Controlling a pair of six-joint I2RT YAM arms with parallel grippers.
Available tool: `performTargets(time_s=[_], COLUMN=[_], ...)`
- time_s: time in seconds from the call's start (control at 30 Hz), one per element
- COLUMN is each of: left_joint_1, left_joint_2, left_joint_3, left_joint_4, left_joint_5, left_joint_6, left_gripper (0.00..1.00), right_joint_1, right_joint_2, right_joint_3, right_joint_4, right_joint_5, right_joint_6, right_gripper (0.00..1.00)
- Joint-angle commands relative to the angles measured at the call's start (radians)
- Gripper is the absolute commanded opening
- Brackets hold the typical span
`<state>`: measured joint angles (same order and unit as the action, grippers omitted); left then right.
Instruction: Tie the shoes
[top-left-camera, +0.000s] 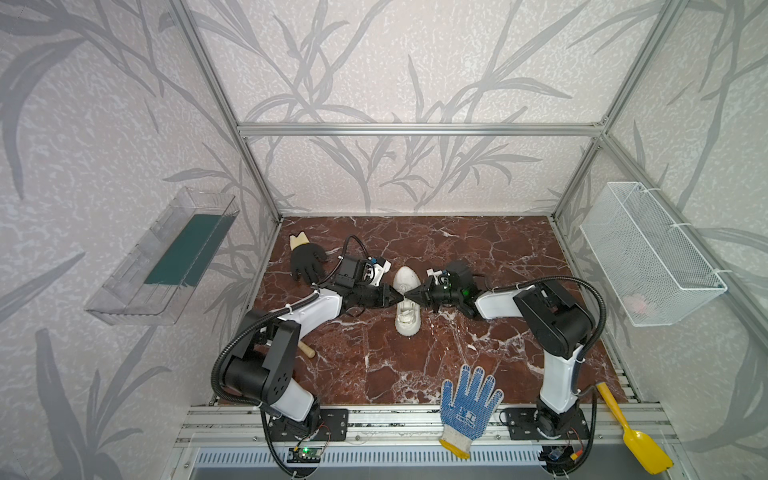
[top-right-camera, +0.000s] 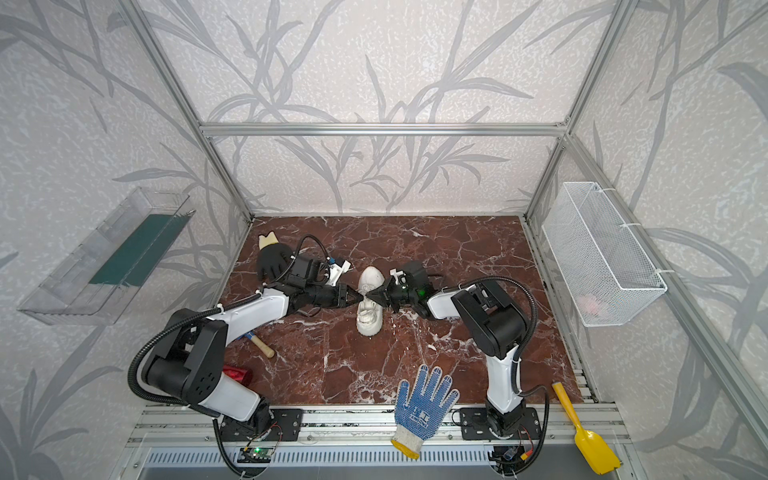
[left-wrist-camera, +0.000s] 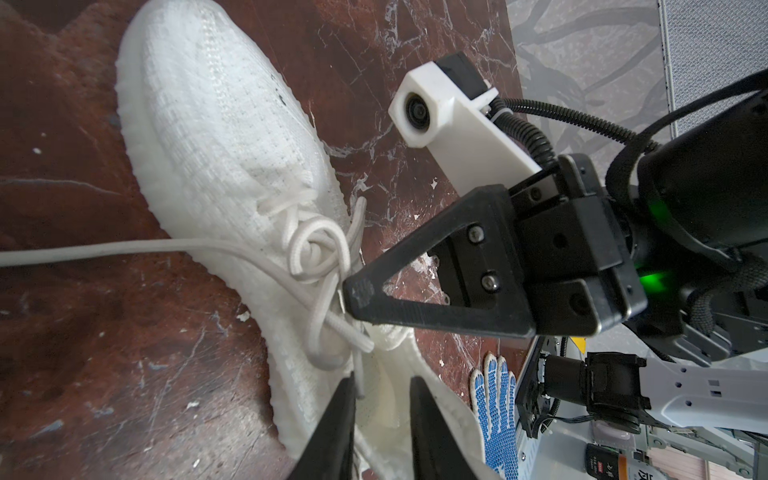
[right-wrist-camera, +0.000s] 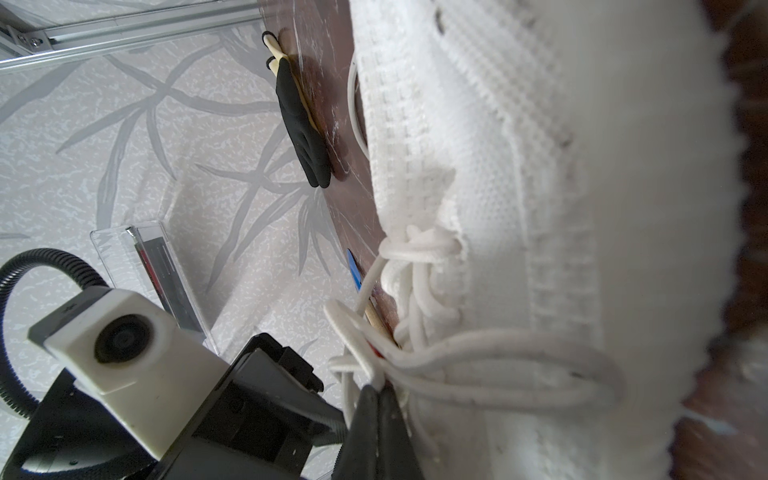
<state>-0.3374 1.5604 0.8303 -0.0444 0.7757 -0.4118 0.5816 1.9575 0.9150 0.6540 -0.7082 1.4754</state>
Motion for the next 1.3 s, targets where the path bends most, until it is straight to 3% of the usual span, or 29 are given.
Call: performTargets(time_s=[0.0,1.27], left_joint_1=[-0.003,-0.017], left_joint_2=[0.016,0.044], left_joint_3=[0.013,0.045], left_joint_4=[0.002,-0.029], left_joint_5=[-0.015,-0.026], left_joint_6=[0.001,0.005], left_gripper=[0.27,0.23], right_joint_1=[0.004,0.004], right_joint_2=[0.003,0.012], right_joint_3=[-0.002,-0.024], right_joint_4=[0.033,0.068], right_joint_5=[-0.014,-0.024], right_joint_6=[0.009,0.028], right_gripper=[0.0,0.0])
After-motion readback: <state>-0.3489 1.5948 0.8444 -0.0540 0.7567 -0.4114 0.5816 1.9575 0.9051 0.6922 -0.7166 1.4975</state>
